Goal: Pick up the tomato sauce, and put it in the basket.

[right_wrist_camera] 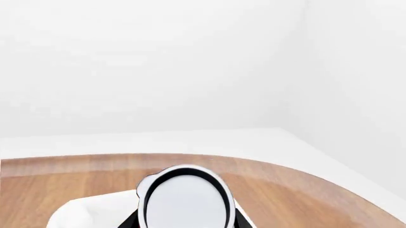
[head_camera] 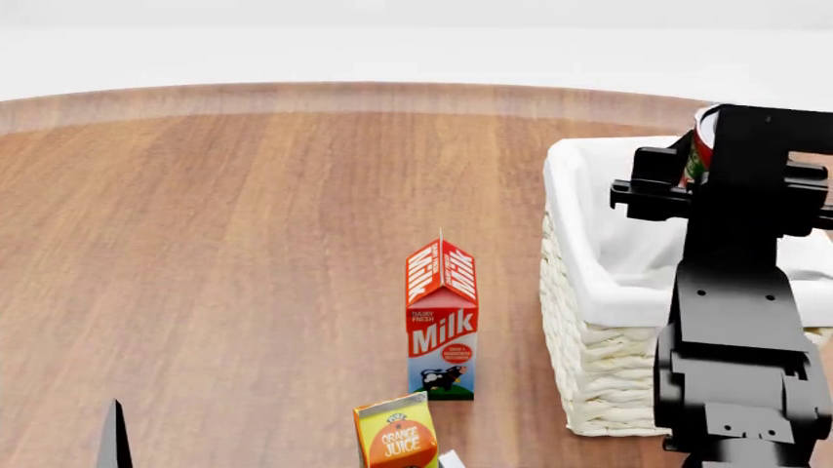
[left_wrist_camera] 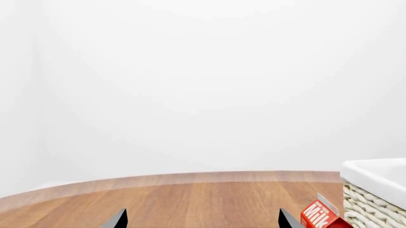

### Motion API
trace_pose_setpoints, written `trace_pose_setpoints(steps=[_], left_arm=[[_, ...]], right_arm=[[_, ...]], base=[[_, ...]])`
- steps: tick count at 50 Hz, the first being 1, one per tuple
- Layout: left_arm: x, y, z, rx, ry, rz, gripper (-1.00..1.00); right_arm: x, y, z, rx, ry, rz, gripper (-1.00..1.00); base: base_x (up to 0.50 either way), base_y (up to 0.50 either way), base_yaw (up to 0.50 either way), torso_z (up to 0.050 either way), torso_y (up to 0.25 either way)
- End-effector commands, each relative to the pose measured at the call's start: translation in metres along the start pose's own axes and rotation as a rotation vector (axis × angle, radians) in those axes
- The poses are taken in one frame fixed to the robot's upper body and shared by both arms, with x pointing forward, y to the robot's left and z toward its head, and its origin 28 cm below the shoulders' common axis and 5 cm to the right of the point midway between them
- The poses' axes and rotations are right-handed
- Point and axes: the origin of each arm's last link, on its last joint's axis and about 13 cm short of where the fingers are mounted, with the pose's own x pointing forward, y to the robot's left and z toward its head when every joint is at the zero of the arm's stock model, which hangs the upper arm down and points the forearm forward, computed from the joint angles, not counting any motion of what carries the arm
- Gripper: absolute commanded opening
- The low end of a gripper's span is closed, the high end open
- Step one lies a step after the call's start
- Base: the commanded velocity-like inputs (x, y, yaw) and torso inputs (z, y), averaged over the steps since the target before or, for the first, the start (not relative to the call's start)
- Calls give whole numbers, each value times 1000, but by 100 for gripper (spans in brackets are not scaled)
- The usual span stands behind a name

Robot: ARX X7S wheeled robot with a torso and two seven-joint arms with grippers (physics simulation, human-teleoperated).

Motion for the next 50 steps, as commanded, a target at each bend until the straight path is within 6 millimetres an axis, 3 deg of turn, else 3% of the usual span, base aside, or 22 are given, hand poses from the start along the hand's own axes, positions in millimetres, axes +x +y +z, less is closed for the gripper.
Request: trace_pose_setpoints(steps=[1, 19, 28, 29, 44, 50], left_arm=[[0, 0, -1, 0, 2, -1, 100], [0, -1, -2, 1, 6, -5, 100], [0, -1, -2, 0, 6, -3, 100], [0, -1, -2, 0, 6, -3, 100], [0, -1, -2, 1, 6, -2, 100], [0, -1, -2, 2, 7, -4, 100]], right_arm=[[-5, 0, -16, -60, 111, 4, -100], [-14, -1, -38, -67, 165, 0, -100], [-13, 0, -37, -58, 172, -1, -100], [-13, 0, -37, -56, 174, 1, 100], [-13, -1, -36, -44, 165, -3, 100], [-7, 4, -20, 4, 91, 20, 100]], base=[[0, 0, 0, 0, 0], [0, 0, 0, 0, 1], [0, 0, 0, 0, 0], [0, 0, 0, 0, 0], [0, 0, 0, 0, 0], [0, 0, 0, 0, 0]])
